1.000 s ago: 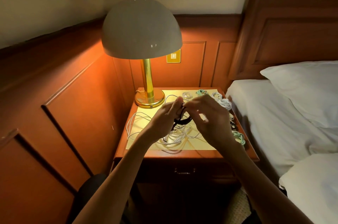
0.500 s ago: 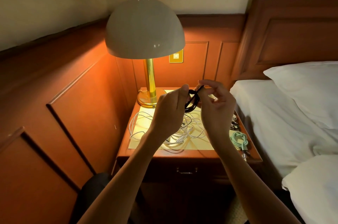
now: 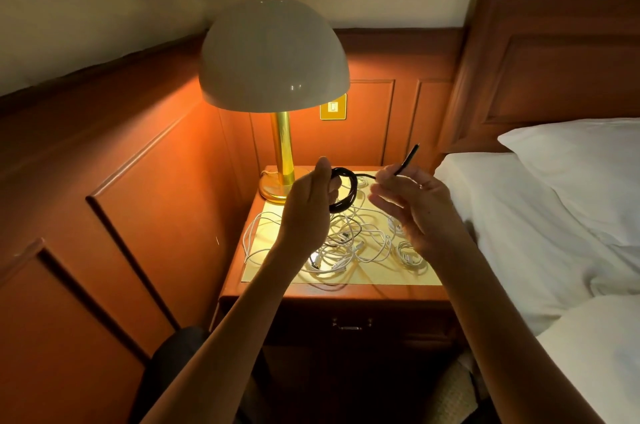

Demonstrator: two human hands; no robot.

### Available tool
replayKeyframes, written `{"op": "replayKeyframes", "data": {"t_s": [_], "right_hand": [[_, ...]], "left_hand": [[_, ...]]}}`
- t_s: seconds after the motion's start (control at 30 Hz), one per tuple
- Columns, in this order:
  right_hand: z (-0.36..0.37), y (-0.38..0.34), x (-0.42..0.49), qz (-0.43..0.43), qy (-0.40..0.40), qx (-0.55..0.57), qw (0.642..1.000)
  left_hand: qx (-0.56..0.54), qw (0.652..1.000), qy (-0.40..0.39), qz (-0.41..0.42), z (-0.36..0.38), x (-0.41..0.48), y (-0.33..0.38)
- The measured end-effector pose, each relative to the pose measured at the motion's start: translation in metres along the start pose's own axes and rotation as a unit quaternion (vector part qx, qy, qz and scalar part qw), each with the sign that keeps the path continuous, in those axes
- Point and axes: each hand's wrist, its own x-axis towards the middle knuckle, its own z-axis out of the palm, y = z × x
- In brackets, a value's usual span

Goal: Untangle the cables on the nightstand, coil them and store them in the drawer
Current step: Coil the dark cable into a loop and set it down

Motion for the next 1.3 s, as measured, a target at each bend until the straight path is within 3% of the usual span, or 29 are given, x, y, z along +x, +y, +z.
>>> {"op": "replayKeyframes", "data": {"t_s": [0.1, 0.2, 0.37, 0.47, 0.53, 0.6, 0.73, 0.83, 0.9, 0.97, 1.03, 1.07, 1.13, 1.2, 1.23, 1.3], "right_hand": [[-0.005, -0.008, 0.001, -0.028, -0.019, -0.054, 0.998], [-0.011, -0.017, 0.002, -0.084, -0.044, -0.144, 0.985], [-0.018, -0.030, 0.001, -0.154, -0.094, -0.322, 0.929], [-0.016, -0.037, 0.001, -0.166, -0.099, -0.367, 0.910], [-0.015, -0.036, 0.002, -0.179, -0.060, -0.348, 0.918], [-0.014, -0.028, 0.003, -0.220, 0.031, -0.337, 0.915], [-0.012, -0.011, 0.002, -0.343, 0.082, -0.440, 0.826], [-0.013, -0.003, 0.001, -0.404, 0.107, -0.547, 0.725], [-0.011, 0.007, 0.002, -0.405, 0.106, -0.622, 0.662], [-0.005, 0.016, 0.004, -0.371, 0.113, -0.664, 0.640], [0.001, 0.022, 0.005, -0.367, 0.133, -0.645, 0.657], [0.003, 0.023, 0.005, -0.366, 0.132, -0.609, 0.691], [0.007, 0.020, 0.008, -0.290, 0.113, -0.468, 0.827], [0.014, 0.018, 0.009, -0.142, 0.087, -0.240, 0.956], [0.017, 0.019, 0.008, -0.084, 0.076, -0.141, 0.984], [0.019, 0.022, 0.007, -0.025, 0.068, -0.051, 0.996]], "left_hand": [[-0.049, 0.997, 0.000, -0.055, 0.004, -0.004, 0.006], [-0.063, 0.996, -0.013, -0.056, 0.003, -0.001, 0.007], [-0.073, 0.995, -0.018, -0.058, 0.001, 0.002, 0.014], [-0.058, 0.996, -0.027, -0.054, 0.002, 0.002, 0.012], [-0.055, 0.997, -0.026, -0.052, 0.001, 0.005, 0.011], [-0.059, 0.997, -0.026, -0.040, -0.001, 0.008, 0.011], [-0.032, 0.998, -0.044, -0.028, -0.003, 0.011, 0.010], [-0.039, 0.997, -0.060, -0.028, -0.004, 0.010, 0.010], [-0.041, 0.996, -0.071, -0.030, -0.002, 0.009, 0.010], [-0.041, 0.995, -0.089, -0.037, 0.001, 0.008, 0.009], [-0.035, 0.994, -0.097, -0.043, 0.004, 0.006, 0.006], [-0.037, 0.994, -0.094, -0.050, 0.004, 0.005, 0.005], [-0.038, 0.994, -0.091, -0.056, 0.003, 0.005, 0.005], [-0.022, 0.994, -0.090, -0.052, 0.002, 0.005, 0.005], [-0.017, 0.995, -0.087, -0.050, 0.001, 0.005, 0.005], [-0.005, 0.996, -0.079, -0.048, -0.001, 0.007, 0.004]]}}
